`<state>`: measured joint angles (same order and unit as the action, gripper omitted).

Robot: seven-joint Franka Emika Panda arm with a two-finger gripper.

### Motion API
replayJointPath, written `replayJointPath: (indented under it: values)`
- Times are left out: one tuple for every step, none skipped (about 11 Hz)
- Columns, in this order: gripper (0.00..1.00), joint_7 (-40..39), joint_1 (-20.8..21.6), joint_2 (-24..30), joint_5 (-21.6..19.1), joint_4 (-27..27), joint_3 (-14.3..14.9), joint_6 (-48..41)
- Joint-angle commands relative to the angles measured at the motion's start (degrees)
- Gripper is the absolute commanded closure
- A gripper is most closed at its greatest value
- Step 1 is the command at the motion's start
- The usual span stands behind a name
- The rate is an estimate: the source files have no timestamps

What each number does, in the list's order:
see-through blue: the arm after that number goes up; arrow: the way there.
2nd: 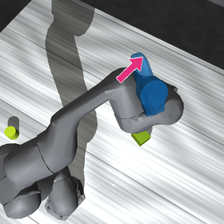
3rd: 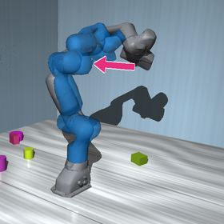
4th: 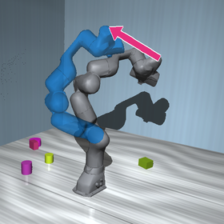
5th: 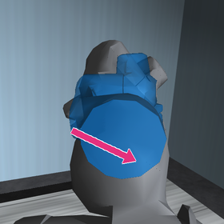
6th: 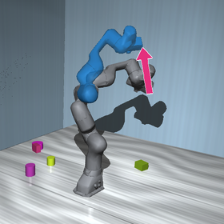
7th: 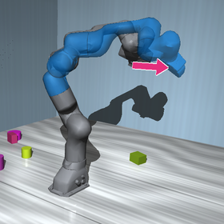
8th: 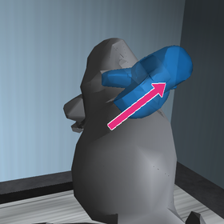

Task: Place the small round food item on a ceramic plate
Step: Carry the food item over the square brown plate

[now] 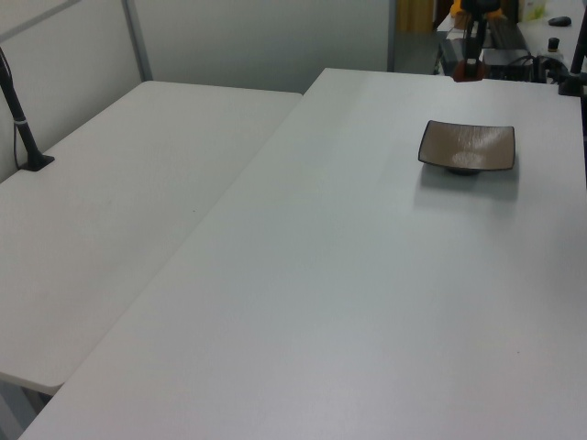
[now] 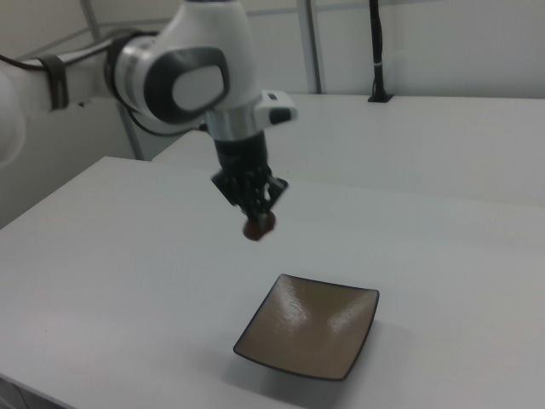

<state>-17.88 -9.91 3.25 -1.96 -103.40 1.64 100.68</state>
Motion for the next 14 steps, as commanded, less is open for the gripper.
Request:
replayJointPath:
  values:
    - [0.93,-2.8,-1.3,-1.6,0.9,-5.2,2.7,8.5]
    - [0.93,-2.9,-2.2,-3.1,0.9,-5.7,2.8,11.0]
    - [0.93,-3.0,-2.9,-4.7,1.0,-6.4,2.8,13.8]
    - [0.93,-3.0,-3.3,-5.6,1.3,-7.1,2.8,16.0]
    - [0.93,-3.1,-3.4,-6.1,2.3,-7.6,2.8,17.3]
    - [0.93,-3.1,-3.4,-6.9,2.6,-9.2,2.8,19.0]
    - [0.93,-3.1,-3.4,-7.3,2.6,-11.4,2.7,21.6]
    - [0.91,-3.1,-3.3,-7.3,2.7,-14.1,2.8,24.3]
    - [0.91,-3.1,-3.3,-7.4,2.9,-15.8,2.8,26.9]
    - [0.91,-3.1,-3.1,-8.3,3.0,-16.5,2.7,28.1]
    - [0.91,-3.1,-2.8,-9.4,3.3,-16.7,2.7,28.5]
    - [0.91,-3.1,-2.8,-9.7,4.5,-17.9,2.7,29.7]
    - [0.91,-3.1,-2.7,-9.8,5.4,-19.5,2.7,31.8]
    - [0.9,-3.1,-2.7,-9.9,5.5,-20.9,2.7,34.1]
